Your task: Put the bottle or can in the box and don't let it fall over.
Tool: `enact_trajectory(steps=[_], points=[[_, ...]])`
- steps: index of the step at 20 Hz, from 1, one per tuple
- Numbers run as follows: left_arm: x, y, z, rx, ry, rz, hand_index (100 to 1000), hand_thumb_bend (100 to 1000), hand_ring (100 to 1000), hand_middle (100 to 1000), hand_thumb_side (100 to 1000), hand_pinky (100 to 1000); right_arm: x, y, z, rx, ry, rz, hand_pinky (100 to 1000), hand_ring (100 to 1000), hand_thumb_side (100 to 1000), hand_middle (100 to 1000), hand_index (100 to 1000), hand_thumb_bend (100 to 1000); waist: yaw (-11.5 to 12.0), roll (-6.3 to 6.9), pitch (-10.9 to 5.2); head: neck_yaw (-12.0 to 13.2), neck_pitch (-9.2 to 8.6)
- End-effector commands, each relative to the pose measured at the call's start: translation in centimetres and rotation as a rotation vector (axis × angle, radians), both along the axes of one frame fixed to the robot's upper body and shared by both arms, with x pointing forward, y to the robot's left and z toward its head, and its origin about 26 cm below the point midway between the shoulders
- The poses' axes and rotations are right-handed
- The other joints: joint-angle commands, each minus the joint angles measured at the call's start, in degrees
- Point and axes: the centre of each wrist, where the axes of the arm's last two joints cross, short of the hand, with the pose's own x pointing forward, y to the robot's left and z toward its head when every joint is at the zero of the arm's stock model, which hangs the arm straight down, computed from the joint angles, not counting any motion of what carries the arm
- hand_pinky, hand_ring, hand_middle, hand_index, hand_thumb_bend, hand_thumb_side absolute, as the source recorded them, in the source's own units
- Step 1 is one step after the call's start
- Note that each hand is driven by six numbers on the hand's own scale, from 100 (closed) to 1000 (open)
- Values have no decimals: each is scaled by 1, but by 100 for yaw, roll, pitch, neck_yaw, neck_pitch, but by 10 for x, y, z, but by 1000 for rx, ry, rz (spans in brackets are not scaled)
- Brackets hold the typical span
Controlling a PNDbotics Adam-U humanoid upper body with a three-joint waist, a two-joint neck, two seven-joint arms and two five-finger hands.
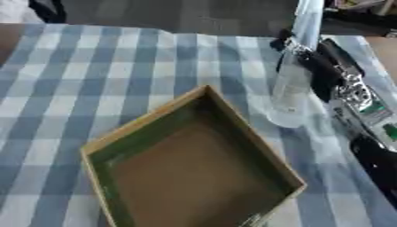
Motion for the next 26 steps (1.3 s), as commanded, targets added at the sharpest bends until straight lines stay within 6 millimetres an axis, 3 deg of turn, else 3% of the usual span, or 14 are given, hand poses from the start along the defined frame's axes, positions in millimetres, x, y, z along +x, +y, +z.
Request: enact_trajectory(steps=[1,6,7,8,9,10,15,21,26], points=[[-4,0,9,11,-31,-5,621,100,1000,1000,565,985,-3,-1,10,29,-41,-23,122,255,413,567,159,100,2,22,-122,-30,-52],[-4,1,9,11,-27,-4,614,100,1000,1000,565,982,-7,0,13,79,-72,-47,102,237,423,551,157,100,-26,29,-146,-22,-27],[-4,1,8,11,-26,-2,612,100,1000,1000,565,981,-8,1,14,84,-85,-45,100,230,480,545,157,100,-35,30,-155,-23,-19],[-4,1,8,11,-26,-1,611,100,1000,1000,565,981,-9,3,15,86,-97,-39,100,226,447,543,157,100,-46,30,-167,-23,-8],[-4,2,8,11,-25,0,611,100,1000,1000,565,981,-11,4,16,84,-108,-33,100,220,482,541,158,100,-62,31,-182,-20,7],[-5,2,8,11,-24,2,610,100,1000,1000,565,980,-12,5,17,80,-115,-30,100,219,443,540,158,100,-78,31,-197,-17,21],[-5,5,7,-5,-18,20,607,100,1000,1000,565,977,-20,10,22,59,-127,-16,100,214,447,533,159,100,-188,32,-314,6,135],[-5,13,4,-32,-3,70,602,100,1000,1000,565,966,-40,26,34,65,-161,39,100,211,470,520,158,100,-333,18,-478,47,326],[-5,27,1,-72,27,155,604,100,1000,1000,568,970,-63,50,42,72,-182,130,100,210,470,515,158,100,-436,-11,-605,99,509]])
